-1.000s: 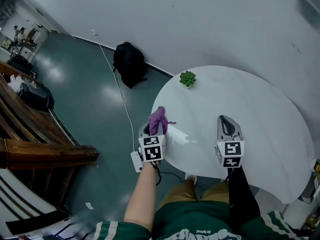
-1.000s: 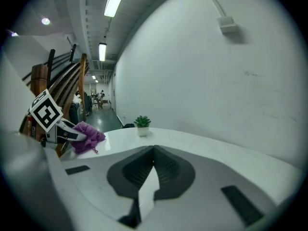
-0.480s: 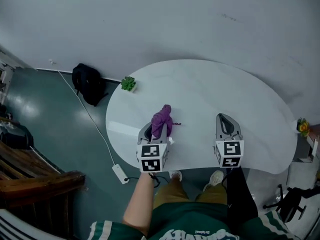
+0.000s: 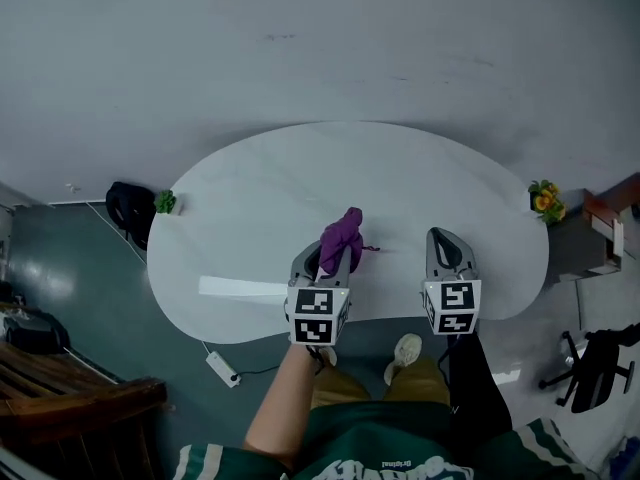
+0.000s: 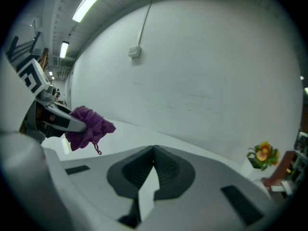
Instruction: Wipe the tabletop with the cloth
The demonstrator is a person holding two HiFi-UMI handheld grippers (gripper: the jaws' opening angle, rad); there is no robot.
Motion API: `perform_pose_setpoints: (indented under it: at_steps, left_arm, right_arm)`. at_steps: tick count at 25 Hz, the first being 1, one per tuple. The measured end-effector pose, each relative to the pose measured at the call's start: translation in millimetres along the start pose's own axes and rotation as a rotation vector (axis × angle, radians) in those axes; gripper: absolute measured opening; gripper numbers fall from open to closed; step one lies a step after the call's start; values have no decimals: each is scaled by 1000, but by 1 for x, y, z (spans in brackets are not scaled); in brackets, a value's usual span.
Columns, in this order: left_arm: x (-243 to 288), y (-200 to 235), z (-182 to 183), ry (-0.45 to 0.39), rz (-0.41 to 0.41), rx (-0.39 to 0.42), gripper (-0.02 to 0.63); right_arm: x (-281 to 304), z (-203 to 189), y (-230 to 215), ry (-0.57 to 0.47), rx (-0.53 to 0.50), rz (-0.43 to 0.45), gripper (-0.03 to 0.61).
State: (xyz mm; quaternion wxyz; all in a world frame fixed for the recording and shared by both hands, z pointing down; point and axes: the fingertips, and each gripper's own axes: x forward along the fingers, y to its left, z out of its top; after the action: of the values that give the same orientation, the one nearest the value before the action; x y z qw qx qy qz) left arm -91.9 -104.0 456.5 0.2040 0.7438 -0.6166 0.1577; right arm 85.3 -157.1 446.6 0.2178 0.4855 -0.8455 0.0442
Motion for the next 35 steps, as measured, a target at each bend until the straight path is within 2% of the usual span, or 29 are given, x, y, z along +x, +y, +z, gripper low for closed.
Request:
perform_pose_setpoints:
  at_steps: [6,12,16,21,25,29,35]
  left_arm:
    - [58,-141,11,18,-113,40,132]
    - [112,-292,5,71,-307,85,133]
    - [136,-385,-5,106,-442,137,133]
    - [151,-475,-30,181,-560,140,133]
    - [158,-515,-61,259,-585,159,133]
    - [169,-517,-91,332,-536,206,130]
    - [173,-483,-91,295,-491,201,126]
  right_arm:
    - [-57,-49,-141,7,59,-124,3]
    - [-122,-107,-264,28,154,-307,3]
    - [-164,-142,-320,39,222,-407,3]
    - [-213,-187,-365,72,303,-497,3]
    - [-239,-212,-378,93,353,-541,3]
    - [-236,-228,-376,109,370,-531,3]
    - [-196,-225,-345,117,312,-443,3]
